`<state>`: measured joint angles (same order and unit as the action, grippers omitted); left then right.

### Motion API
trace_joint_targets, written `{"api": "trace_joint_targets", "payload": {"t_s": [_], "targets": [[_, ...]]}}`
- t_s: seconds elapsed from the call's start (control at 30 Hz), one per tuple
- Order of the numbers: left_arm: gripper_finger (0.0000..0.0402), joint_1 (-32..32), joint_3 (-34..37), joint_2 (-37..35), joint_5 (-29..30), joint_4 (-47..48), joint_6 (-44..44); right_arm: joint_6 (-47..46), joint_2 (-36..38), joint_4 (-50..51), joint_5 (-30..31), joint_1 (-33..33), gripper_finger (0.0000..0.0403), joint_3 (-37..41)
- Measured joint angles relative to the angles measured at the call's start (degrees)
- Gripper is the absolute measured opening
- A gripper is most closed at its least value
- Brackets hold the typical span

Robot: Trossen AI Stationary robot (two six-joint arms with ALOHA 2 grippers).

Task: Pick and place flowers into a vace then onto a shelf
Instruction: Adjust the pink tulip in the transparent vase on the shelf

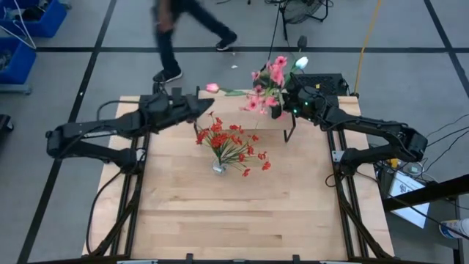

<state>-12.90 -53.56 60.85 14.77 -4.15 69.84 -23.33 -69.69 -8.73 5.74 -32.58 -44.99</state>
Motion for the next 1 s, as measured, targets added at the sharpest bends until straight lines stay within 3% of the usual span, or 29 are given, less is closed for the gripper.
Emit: {"api": "trace_joint_targets", "payload": {"t_s": [0.23,0.4,0.8,0.9,1.0], "targets": [[0.0268,-4.13,0.05,7.58,-7.58,-8.37,1.09,-2.28,0.04,0.02,0.17,1.23,0.0292,-0.02],[0.031,-5.84,0.05,12.11,-11.2,-16.83,0.98,-2.36,0.04,0.06,0.26,2.26,0.0291,-0.02],[0.0321,-9.76,0.05,14.94,-12.07,-21.62,5.49,0.11,0.04,1.06,2.2,5.08,0.0288,-0.02],[0.031,-10.76,0.02,14.92,-12.07,-27.34,5.7,0.98,0.07,1.33,3.22,5.78,0.0288,-0.02],[0.0288,-11.7,-0.02,14.84,-12.05,-27.37,5.78,1.07,0.07,1.33,3.47,6.31,0.0288,-0.02]]}}
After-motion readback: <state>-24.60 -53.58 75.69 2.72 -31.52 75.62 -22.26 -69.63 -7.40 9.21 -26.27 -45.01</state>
